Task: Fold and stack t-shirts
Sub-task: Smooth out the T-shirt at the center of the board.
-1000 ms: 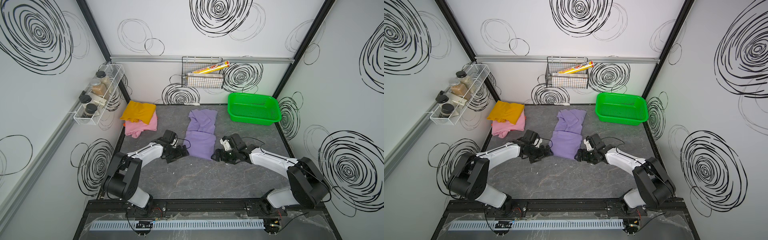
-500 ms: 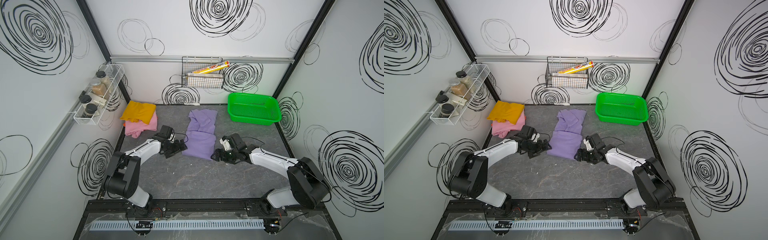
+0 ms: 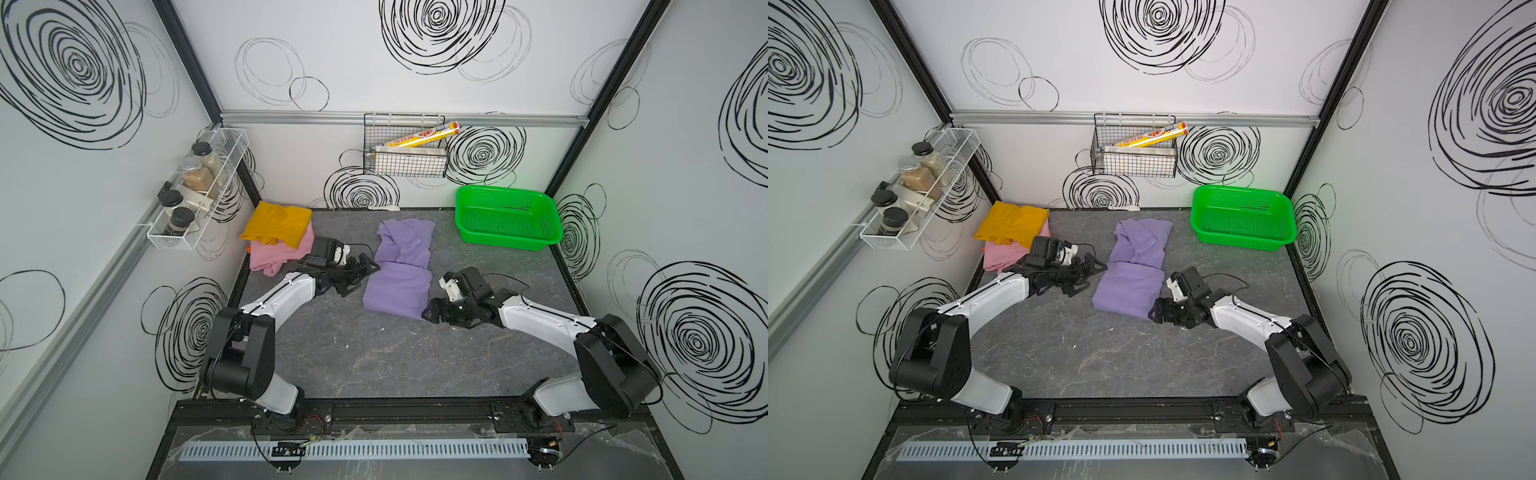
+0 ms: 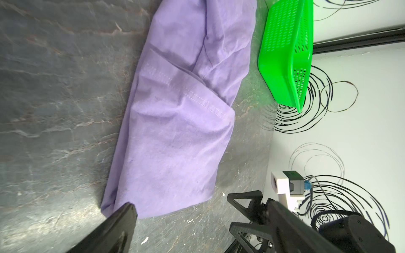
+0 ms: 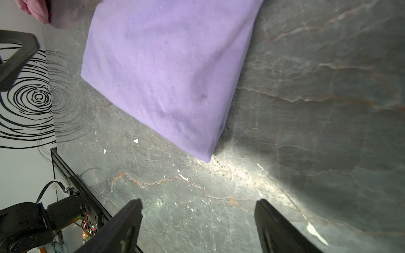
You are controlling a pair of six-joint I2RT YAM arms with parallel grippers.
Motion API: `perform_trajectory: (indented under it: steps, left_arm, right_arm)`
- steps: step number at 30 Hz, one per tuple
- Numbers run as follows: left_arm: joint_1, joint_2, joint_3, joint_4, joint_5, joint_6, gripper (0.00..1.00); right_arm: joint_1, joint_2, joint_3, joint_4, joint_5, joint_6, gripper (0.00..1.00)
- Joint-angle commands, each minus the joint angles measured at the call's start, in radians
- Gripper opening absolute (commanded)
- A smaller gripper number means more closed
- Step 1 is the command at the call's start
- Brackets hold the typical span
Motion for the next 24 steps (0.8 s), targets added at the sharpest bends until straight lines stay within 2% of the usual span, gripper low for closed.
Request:
perform_trajectory:
  steps: [1, 17, 24]
  left_arm:
    - [-0.011, 0.032, -0.03, 0.115, 0.059, -0.058, 0.99]
    - [-0.046, 0.034, -0.006, 0.098, 0.053, -0.06, 0.99]
    - [-0.087, 0.137, -0.028, 0.11, 0.031, -0.026, 0.99]
  right_arm:
    - [-0.002, -0.024, 0.001, -0.036, 0.02, -0.023, 0.85]
    - [-0.002, -0.005, 0.014, -0.036, 0.022, -0.025, 0.85]
    - [-0.002, -0.008, -0.001, -0.033, 0.024, -0.022, 0.85]
